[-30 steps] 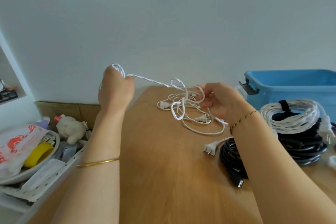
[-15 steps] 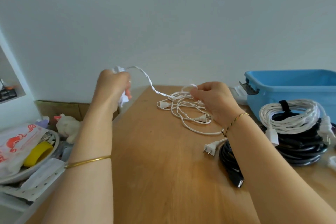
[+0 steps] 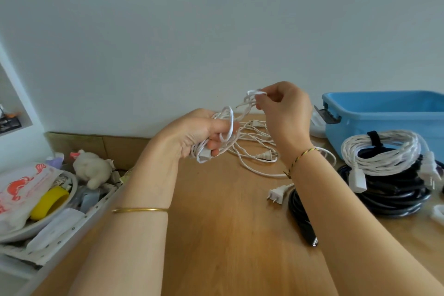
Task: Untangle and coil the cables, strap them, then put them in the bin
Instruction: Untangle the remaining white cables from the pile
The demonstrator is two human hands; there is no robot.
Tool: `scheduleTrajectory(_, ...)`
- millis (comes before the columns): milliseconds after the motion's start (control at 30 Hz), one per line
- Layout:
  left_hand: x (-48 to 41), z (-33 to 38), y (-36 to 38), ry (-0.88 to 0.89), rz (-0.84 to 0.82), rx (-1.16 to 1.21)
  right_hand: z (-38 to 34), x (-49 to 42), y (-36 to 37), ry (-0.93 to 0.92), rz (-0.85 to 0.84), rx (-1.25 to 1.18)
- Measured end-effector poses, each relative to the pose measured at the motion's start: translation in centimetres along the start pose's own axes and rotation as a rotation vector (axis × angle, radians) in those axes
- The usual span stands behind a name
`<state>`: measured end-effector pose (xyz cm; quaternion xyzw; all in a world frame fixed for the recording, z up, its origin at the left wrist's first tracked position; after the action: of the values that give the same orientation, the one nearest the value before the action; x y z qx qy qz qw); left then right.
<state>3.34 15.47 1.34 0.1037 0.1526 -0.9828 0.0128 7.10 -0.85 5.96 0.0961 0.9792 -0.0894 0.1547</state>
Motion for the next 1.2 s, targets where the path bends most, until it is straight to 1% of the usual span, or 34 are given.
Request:
scheduleTrajectory(100, -0.1, -0.7, -2.8, -0.018, 0.229, 0.061, 1.6, -0.1, 1.7, 0.165, -0.214, 0.025)
scheduleTrajectory(167, 0.0, -1.1, -4.6, -0.003, 0.378, 0.131, 2.4, 0.3, 2.5, 0.214, -0.284, 0.099)
scheduleTrajectory(300, 0.6, -1.8, -7.2, 0.043, 0.562, 0.199, 2.2, 0.3, 2.3, 0.159, -0.271, 0.160)
scheduleTrajectory(400, 1.0, -1.3, -8.8, 0.119, 0.706, 0.164, 2.5, 0.0, 1.8, 0.210, -0.245, 0.123)
scheduleTrajectory(567, 1.7, 0.5, -9.8, 0.228, 0.851, -0.007, 2.9, 0.3, 2.0, 0.333, -0.261, 0.018)
scheduleTrajectory(700, 2.7, 1.4, -10.6, 0.286, 0.967, -0.104, 2.7, 0.0, 1.4, 0.351, -0.221, -0.023)
scheduleTrajectory(833, 3.2, 1.7, -11.4, 0.322, 1.046, -0.087, 2.6, -0.5, 0.5, 0.335, -0.156, -0.031)
scheduleTrajectory(1000, 3.8, 1.8, -11.6, 0.370, 1.126, -0.045, 2.9, -0.8, 0.2, 0.351, -0.136, -0.062)
scheduleTrajectory(1100, 4.1, 1.8, -11.9, 0.391, 1.168, 0.006, 3.3, -1.2, 0.1, 0.338, -0.121, -0.024)
scheduleTrajectory(1200, 4.5, 1.9, -12.1, 0.425, 1.210, 0.059, 4.0, -1.4, 0.1, 0.364, -0.125, -0.002)
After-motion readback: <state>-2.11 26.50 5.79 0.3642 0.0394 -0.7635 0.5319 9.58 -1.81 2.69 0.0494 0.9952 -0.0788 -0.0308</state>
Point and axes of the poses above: each hand's wrist, its own x-axis away from the middle knuckle, its own y-axis out of the palm, z = x × y, the point moved 9 cm from there along -x, towards the middle knuckle, and after that the axes turned 15 degrees about y, right-handed, at the moved point
